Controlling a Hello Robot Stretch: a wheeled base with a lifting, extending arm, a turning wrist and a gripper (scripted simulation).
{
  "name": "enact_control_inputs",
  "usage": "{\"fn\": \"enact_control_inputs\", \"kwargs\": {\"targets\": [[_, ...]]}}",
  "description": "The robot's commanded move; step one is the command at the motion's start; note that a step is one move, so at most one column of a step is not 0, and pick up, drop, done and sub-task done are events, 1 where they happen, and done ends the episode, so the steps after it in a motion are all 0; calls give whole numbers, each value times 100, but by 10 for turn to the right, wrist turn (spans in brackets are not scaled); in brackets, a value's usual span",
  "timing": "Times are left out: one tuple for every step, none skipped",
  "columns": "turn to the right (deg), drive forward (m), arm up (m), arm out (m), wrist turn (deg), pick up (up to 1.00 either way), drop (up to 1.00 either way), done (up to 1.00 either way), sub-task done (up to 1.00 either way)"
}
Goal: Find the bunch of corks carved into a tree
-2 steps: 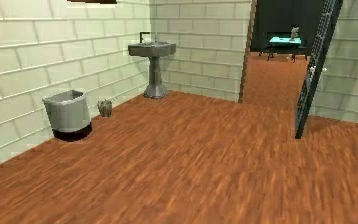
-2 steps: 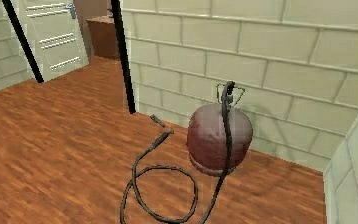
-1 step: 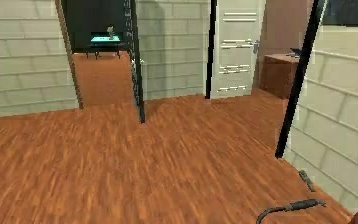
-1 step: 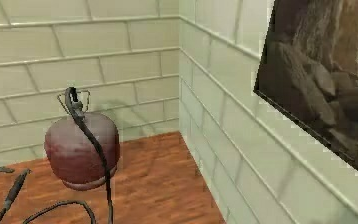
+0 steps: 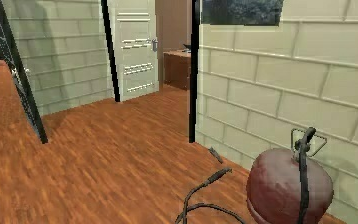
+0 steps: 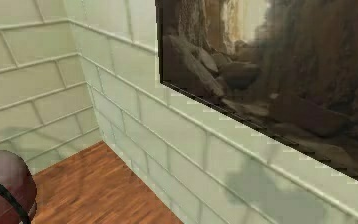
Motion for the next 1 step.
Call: {"fn": "enact_control_inputs", "kwargs": {"targets": [[0,20,0,0,0,0,0,0,0]]}}
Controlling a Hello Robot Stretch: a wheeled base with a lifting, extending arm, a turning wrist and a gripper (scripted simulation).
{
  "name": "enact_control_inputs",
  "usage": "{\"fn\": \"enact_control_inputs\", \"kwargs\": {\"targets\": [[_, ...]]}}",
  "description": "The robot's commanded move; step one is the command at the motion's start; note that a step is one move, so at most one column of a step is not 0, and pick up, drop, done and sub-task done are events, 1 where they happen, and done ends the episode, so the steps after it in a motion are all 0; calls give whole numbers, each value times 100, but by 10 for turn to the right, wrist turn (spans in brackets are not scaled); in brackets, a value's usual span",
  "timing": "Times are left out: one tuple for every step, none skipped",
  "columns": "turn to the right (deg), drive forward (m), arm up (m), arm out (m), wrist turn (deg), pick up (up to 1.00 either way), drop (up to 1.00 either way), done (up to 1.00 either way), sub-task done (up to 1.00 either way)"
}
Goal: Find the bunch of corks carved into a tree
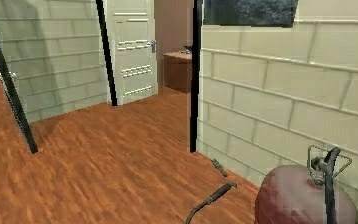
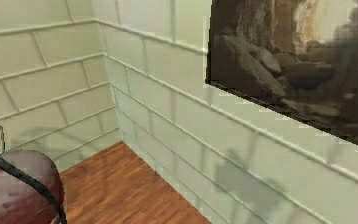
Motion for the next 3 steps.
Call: {"fn": "enact_control_inputs", "kwargs": {"targets": [[-450,0,0,0,0,0,0,0,0],[-150,0,0,0,0,0,0,0,0],[0,65,0,0,0,0,0,0,0]]}}
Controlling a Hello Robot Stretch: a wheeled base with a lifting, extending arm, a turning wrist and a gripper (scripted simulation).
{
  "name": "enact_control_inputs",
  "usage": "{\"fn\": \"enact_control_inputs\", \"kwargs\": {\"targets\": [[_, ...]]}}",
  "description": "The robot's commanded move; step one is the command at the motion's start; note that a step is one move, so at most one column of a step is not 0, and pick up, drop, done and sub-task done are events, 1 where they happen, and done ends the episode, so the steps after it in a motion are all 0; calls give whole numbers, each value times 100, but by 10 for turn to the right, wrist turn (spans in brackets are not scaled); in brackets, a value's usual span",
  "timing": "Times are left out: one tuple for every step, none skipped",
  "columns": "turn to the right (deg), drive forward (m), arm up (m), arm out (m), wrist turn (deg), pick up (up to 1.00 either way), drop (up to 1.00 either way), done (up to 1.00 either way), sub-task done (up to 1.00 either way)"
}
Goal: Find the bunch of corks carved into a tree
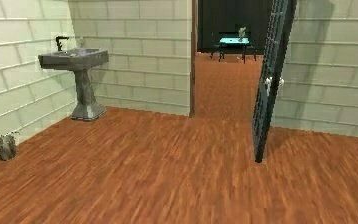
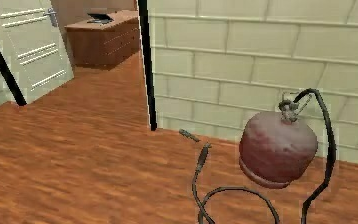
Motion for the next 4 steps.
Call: {"fn": "enact_control_inputs", "kwargs": {"targets": [[450,0,0,0,0,0,0,0,0],[120,0,0,0,0,0,0,0,0],[0,75,0,0,0,0,0,0,0],[120,0,0,0,0,0,0,0,0]]}}
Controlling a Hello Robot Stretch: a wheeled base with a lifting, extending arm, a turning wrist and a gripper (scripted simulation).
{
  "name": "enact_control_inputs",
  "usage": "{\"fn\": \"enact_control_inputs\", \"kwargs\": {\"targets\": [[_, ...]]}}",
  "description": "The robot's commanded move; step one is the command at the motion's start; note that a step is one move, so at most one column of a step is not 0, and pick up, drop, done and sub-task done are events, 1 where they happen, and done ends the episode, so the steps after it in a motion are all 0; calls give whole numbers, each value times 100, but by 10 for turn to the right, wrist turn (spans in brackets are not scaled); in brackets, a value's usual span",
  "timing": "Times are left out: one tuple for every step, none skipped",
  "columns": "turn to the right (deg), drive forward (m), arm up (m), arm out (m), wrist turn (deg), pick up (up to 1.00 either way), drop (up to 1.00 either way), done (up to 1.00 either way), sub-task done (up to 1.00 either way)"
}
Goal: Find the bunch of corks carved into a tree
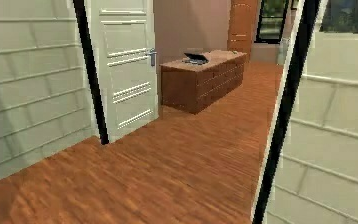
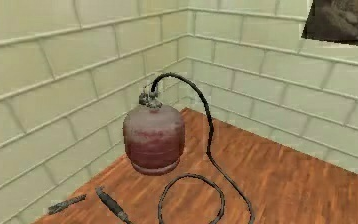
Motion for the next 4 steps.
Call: {"fn": "enact_control_inputs", "kwargs": {"targets": [[0,100,0,0,0,0,0,0,0],[120,0,0,0,0,0,0,0,0],[0,15,0,0,0,0,0,0,0],[150,0,0,0,0,0,0,0,0]]}}
